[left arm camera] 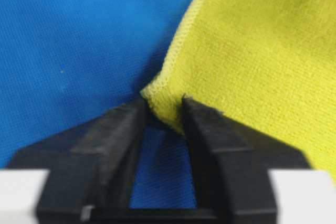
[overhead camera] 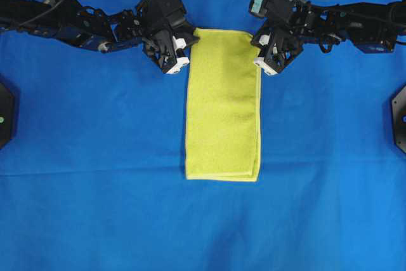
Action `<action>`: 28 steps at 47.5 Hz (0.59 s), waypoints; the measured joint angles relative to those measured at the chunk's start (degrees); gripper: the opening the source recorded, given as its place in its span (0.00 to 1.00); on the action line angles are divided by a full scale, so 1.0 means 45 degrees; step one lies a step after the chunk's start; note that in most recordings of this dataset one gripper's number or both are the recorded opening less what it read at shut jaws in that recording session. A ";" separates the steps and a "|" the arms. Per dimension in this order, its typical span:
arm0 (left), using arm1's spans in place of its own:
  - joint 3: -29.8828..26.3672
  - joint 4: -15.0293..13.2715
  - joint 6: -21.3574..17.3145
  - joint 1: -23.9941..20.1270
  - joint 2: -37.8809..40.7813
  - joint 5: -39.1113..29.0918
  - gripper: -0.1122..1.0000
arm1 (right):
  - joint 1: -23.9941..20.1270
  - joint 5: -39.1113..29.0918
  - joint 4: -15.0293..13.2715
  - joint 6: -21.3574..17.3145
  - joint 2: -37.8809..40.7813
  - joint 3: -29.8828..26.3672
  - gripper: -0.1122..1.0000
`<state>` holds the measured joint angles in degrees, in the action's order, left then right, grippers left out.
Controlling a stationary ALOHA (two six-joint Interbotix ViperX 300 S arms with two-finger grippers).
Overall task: Fold the yellow towel.
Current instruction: 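Move both grippers to the strip's far end and pinch its corners, then fold the far end toward the near end with both grippers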
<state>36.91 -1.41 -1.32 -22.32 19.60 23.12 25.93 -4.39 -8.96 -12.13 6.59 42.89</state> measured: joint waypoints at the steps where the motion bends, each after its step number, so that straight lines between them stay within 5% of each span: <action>1: -0.0020 0.0000 -0.0020 0.0000 0.0000 -0.0020 0.27 | 0.0000 -0.0078 0.0000 -0.0020 0.0000 0.0000 0.15; 8: -0.0020 0.0000 -0.0059 0.0059 0.0000 -0.0078 0.15 | -0.0098 -0.0313 0.0000 0.0000 0.0000 0.0000 0.15; 28: -0.0078 0.0000 -0.0410 0.0234 -0.0508 -0.0410 0.14 | -0.0137 -0.0508 0.0000 0.0000 -0.0176 -0.0117 0.15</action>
<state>36.56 -1.41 -3.16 -21.27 17.31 21.27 25.31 -6.68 -8.96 -12.13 5.80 42.36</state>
